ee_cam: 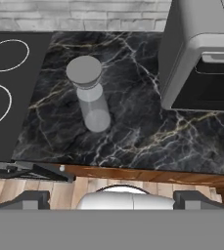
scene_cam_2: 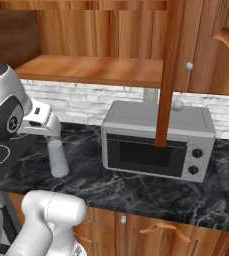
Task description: There is a tray on the dining counter. Grab the cup, mug, and pitcher and place them on the tray. The pitcher may be placed next to the tray if it cannot fit the tray.
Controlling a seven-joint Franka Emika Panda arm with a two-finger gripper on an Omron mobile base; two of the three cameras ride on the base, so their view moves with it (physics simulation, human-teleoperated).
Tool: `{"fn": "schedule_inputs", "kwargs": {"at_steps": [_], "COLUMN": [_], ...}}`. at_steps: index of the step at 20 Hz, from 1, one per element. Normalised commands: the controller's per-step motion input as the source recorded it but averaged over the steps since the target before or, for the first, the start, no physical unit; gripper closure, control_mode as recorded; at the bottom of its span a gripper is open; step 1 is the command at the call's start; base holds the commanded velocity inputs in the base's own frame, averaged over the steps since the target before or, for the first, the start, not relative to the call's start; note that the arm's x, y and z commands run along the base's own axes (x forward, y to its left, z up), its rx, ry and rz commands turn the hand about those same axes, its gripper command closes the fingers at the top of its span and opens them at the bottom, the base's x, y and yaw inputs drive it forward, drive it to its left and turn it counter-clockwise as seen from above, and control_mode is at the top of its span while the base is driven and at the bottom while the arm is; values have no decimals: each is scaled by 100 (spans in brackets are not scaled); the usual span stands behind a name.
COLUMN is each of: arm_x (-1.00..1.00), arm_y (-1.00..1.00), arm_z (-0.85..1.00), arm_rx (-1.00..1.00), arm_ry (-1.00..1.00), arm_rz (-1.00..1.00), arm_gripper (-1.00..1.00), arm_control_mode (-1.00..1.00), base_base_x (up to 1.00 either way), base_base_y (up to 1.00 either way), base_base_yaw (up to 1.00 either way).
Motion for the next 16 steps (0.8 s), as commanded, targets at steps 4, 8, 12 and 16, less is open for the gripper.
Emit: {"fn": "schedule_inputs", "kwargs": {"at_steps": [4, 8, 12, 16], "arm_x": [2, 8, 18, 19], "arm_y": [6, 26, 22, 7], "arm_z": [-26, -50, -38, -25], "arm_rx": [0, 0, 0, 0], "arm_ry": [3, 5, 4, 1], "arm_rz": [0, 4, 10, 11], "arm_gripper": [-100, -100, -100, -100], "arm_control_mode": [-100, -100, -100, -100], "base_base_x": [5, 0, 0, 0], "base_base_y": [4, 0, 0, 0], "base_base_yaw": [0, 0, 0, 0]}}
